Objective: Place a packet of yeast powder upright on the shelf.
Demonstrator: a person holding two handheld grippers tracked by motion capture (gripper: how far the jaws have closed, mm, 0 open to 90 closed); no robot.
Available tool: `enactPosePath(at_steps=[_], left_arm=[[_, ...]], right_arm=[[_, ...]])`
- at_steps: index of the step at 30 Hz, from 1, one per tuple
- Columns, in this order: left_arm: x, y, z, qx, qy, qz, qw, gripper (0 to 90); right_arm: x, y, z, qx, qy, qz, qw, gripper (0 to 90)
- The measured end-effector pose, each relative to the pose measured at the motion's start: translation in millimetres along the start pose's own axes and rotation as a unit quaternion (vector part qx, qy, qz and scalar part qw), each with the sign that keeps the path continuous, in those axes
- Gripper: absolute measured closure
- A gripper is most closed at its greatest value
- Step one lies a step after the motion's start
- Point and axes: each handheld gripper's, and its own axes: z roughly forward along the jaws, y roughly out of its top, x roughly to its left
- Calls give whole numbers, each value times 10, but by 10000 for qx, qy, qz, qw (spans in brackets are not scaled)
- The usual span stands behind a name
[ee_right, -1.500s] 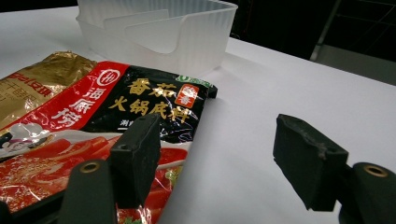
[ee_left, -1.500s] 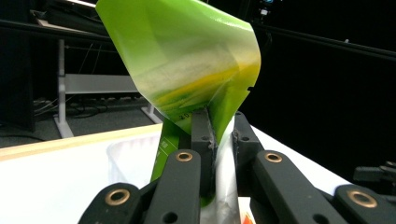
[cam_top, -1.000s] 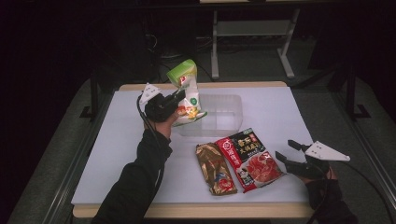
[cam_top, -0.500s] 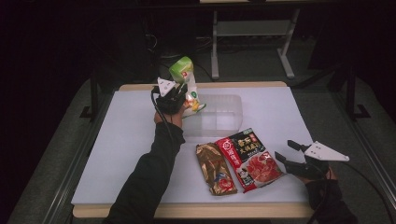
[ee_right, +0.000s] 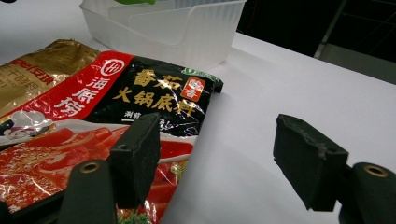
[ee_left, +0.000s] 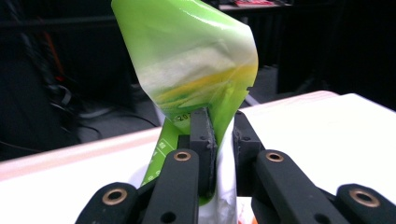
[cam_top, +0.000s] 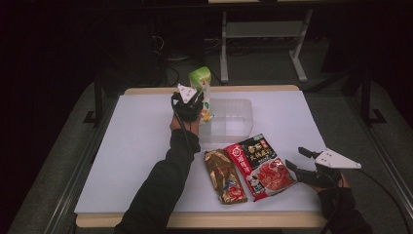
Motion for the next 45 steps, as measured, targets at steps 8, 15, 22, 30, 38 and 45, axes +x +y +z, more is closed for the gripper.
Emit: enactPosePath(at_steps=[8, 15, 22, 30, 38, 45], left_arm=[[174, 107, -54, 592, -939, -294, 9934, 596], [447, 69, -263, 1142, -1689, 393, 9782, 541], [537, -86, -342, 976, -1972, 556, 9739, 632], [465, -250, -467, 784, -2101, 937, 9700, 542], [367, -219, -416, 857, -1569, 1610, 9706, 732], [432, -239, -384, 485, -1371, 1007, 9842, 893]], right_arm=[[-3, -2, -5, -16, 29, 8, 10000, 313], [2, 0, 7, 33, 32, 0, 10000, 308], [9, 3, 33, 140, 17, -22, 9999, 305], [14, -1, 35, 159, 86, -48, 9998, 298], [18, 5, 61, 254, 71, -71, 9996, 296], [18, 1, 48, 217, 86, -66, 9997, 297]])
